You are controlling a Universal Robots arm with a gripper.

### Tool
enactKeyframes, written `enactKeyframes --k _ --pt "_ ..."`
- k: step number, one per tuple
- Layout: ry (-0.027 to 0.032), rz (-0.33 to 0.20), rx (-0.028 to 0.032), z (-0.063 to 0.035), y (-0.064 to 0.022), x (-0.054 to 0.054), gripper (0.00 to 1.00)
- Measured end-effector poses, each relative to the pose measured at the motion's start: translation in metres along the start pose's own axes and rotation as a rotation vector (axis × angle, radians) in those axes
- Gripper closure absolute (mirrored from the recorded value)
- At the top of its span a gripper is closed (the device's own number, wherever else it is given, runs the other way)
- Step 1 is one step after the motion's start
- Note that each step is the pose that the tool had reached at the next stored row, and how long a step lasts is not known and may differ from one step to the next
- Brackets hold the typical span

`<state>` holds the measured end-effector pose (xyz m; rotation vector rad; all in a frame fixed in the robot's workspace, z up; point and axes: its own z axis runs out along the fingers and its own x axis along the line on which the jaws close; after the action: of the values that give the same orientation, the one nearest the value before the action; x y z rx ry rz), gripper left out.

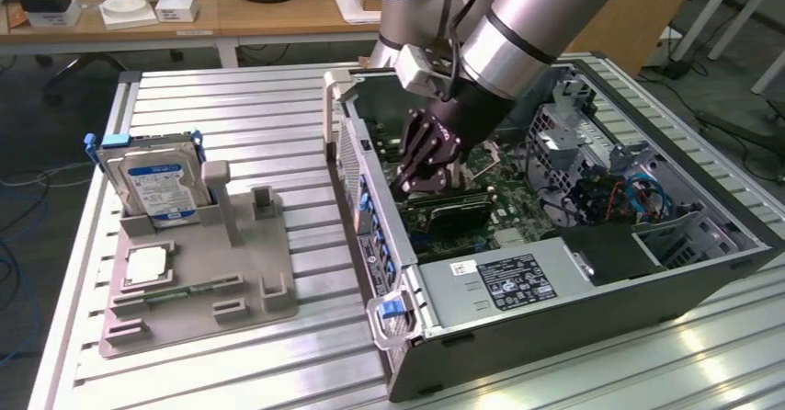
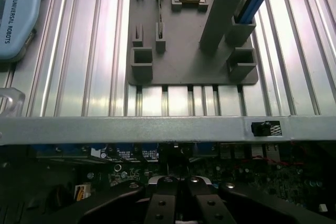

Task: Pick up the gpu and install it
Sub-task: 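Press down on the gpu until it lock into place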

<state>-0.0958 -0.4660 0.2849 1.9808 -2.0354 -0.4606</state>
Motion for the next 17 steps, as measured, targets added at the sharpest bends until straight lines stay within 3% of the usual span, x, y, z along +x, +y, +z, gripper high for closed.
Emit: enactKeyframes --k 10,17 --pt "0.0001 0.0 -0.0053 0.0061 -0.0031 0.0002 0.9" --pt "0.0 0.0 -0.0071 0.0038 -0.01 -0.0018 0.9"
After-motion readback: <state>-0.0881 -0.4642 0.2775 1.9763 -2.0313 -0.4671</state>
